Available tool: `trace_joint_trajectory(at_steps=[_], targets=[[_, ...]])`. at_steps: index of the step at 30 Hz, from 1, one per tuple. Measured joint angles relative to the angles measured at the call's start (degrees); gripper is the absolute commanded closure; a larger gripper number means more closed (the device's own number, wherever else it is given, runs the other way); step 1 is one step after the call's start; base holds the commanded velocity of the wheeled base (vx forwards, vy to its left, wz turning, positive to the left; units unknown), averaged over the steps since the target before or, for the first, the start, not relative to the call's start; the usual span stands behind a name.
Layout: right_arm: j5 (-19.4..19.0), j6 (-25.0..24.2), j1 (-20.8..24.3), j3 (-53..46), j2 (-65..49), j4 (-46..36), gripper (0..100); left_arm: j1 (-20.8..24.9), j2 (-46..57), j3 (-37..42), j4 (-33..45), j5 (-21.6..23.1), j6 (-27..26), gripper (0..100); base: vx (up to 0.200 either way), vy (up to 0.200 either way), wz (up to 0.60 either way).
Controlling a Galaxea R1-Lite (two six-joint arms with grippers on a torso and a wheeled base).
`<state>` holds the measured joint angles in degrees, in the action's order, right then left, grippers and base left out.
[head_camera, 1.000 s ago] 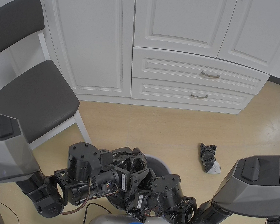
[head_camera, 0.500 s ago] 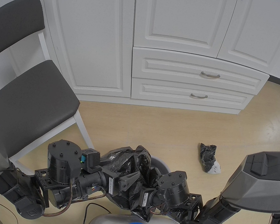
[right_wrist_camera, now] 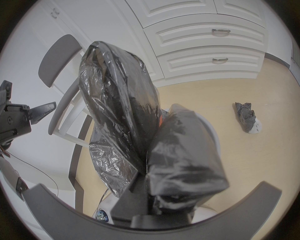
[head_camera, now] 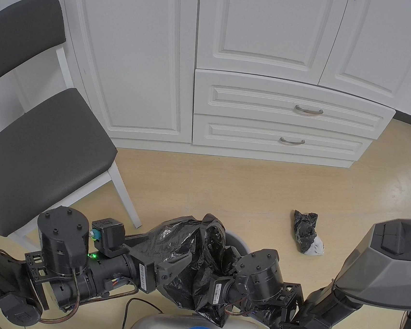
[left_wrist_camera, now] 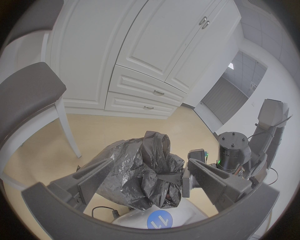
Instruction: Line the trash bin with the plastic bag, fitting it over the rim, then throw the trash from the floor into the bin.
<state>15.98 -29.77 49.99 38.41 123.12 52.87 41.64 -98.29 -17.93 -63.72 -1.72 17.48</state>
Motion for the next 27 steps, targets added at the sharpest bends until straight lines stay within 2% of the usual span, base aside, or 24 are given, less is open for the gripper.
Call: trace_joint_trajectory(at_steps=[10, 11, 22, 27], targets=[[0.02, 3.39, -0.49, -2.26, -2.90, 0.00, 100, -1.62, 1.24, 2.56, 0.46, -0.79, -0.54, 0, 0.000, 0.000, 0.00], [0.00, 3.61, -0.52, -2.47, -3.25, 0.01, 100, -2.07, 1.29, 2.94, 0.46, -0.96, -0.60, 100, 0.000, 0.000, 0.00], [0.02, 5.08, -1.97, -3.13, -4.80, 0.01, 100, -8.87, -0.20, 7.94, 0.85, -1.26, -0.84, 100, 0.000, 0.000, 0.00], [0.02, 5.30, -2.36, -3.17, -5.18, 0.01, 100, -10.28, -3.47, 9.07, 0.66, -1.26, -1.76, 100, 0.000, 0.000, 0.00]])
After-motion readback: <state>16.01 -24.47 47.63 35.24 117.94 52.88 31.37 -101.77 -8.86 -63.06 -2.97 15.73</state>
